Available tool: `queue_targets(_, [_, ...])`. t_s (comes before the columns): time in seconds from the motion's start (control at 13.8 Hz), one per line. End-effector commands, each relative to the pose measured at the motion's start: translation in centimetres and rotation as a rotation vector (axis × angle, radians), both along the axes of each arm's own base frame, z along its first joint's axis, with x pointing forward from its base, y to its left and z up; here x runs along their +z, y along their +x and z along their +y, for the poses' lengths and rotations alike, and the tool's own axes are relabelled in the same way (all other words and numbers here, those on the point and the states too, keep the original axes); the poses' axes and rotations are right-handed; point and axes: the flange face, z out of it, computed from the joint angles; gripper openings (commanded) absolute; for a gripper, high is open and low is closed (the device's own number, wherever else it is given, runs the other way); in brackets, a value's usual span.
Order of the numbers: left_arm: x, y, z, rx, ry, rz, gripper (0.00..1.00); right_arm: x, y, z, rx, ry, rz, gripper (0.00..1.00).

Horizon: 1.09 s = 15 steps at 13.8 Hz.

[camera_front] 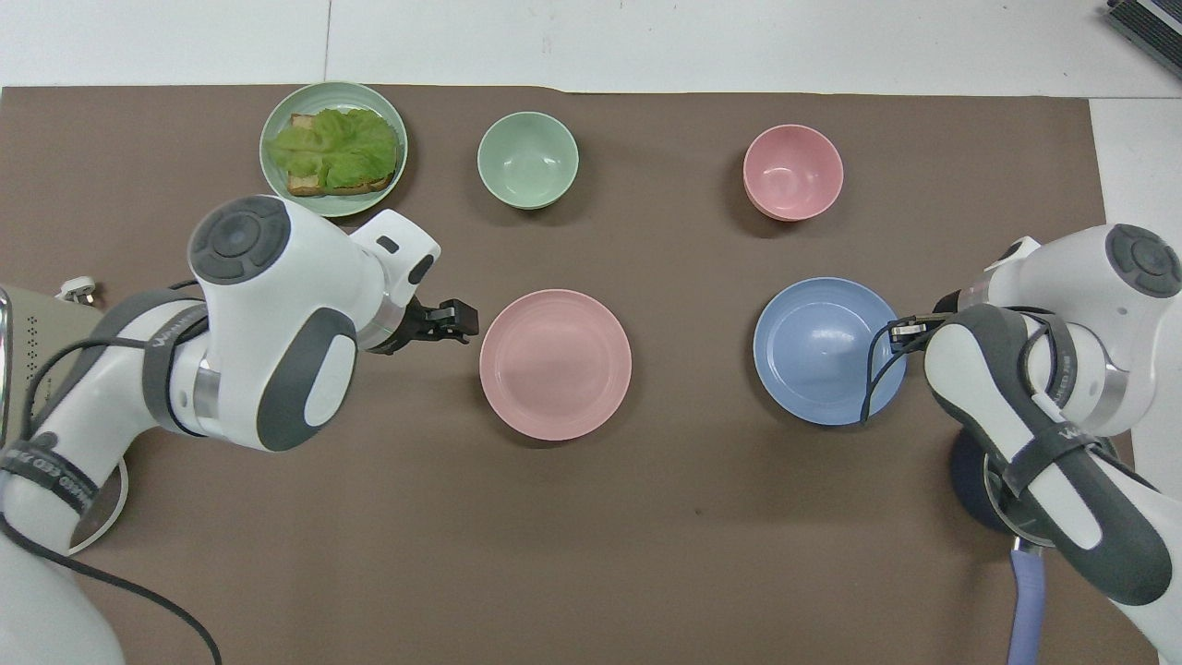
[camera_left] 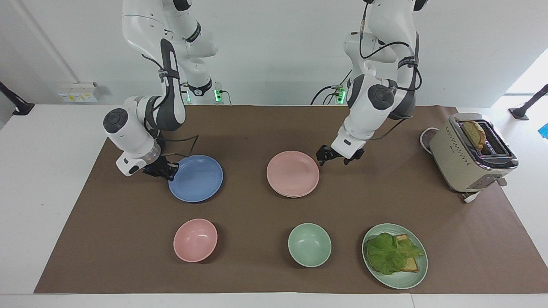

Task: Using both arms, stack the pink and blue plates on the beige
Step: 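Release the pink plate and withdraw the left gripper to rest, then carry the blue plate with the right gripper onto the pink plate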

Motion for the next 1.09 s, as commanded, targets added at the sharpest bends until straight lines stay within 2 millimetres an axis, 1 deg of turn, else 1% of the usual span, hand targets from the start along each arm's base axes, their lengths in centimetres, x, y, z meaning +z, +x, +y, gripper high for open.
queue_targets(0.0, [4.0, 2.0, 5.2, -0.031, 0.023, -0.025, 1.00, 4.1, 0.6, 0.3, 0.031, 0.040, -0.003, 0.00])
queue_targets(0.15, [6.3, 3.1, 9.4, -0.067, 0.059, -0.052, 1.00, 6.6, 0.9, 1.0, 0.073, 0.048, 0.005, 0.00])
queue_targets(0.22, [7.1, 3.4, 11.0, -0.064, 0.071, -0.052, 1.00, 7.7, 1.1, 1.5, 0.110, 0.054, 0.001, 0.00])
queue_targets(0.29, [8.1, 3.8, 12.5, -0.062, 0.076, -0.052, 1.00, 9.2, 1.3, 2.8, 0.147, 0.058, -0.012, 0.00])
queue_targets(0.36, [8.9, 4.0, 14.2, -0.070, 0.089, -0.054, 1.00, 10.5, 1.6, 3.5, 0.162, 0.060, -0.026, 0.00])
queue_targets(0.44, [9.5, 4.2, 15.5, -0.082, 0.097, -0.057, 1.00, 11.7, 1.7, 5.0, 0.181, 0.065, -0.032, 0.00])
queue_targets(0.51, [10.0, 4.3, 16.8, -0.076, 0.099, -0.055, 1.00, 12.4, 1.8, 6.9, 0.202, 0.071, -0.038, 0.00])
queue_targets(0.58, [11.2, 4.1, 17.5, -0.075, 0.099, -0.059, 1.00, 12.5, 1.8, 8.0, 0.192, 0.071, -0.038, 0.00])
queue_targets(0.73, [13.1, 3.2, 18.9, -0.060, 0.103, -0.065, 1.00, 12.6, 1.6, 11.6, 0.176, 0.075, -0.043, 0.00])
queue_targets(0.8, [14.0, 2.8, 19.3, -0.060, 0.112, -0.071, 1.00, 12.8, 1.6, 13.1, 0.155, 0.075, -0.050, 0.00])
queue_targets(0.87, [15.2, 2.2, 19.4, -0.071, 0.138, -0.075, 1.00, 12.9, 1.3, 15.7, 0.156, 0.079, -0.063, 0.00])
queue_targets(1.02, [17.5, 1.2, 19.6, -0.075, 0.161, -0.082, 1.00, 12.4, 0.9, 20.2, 0.130, 0.081, -0.080, 0.00])
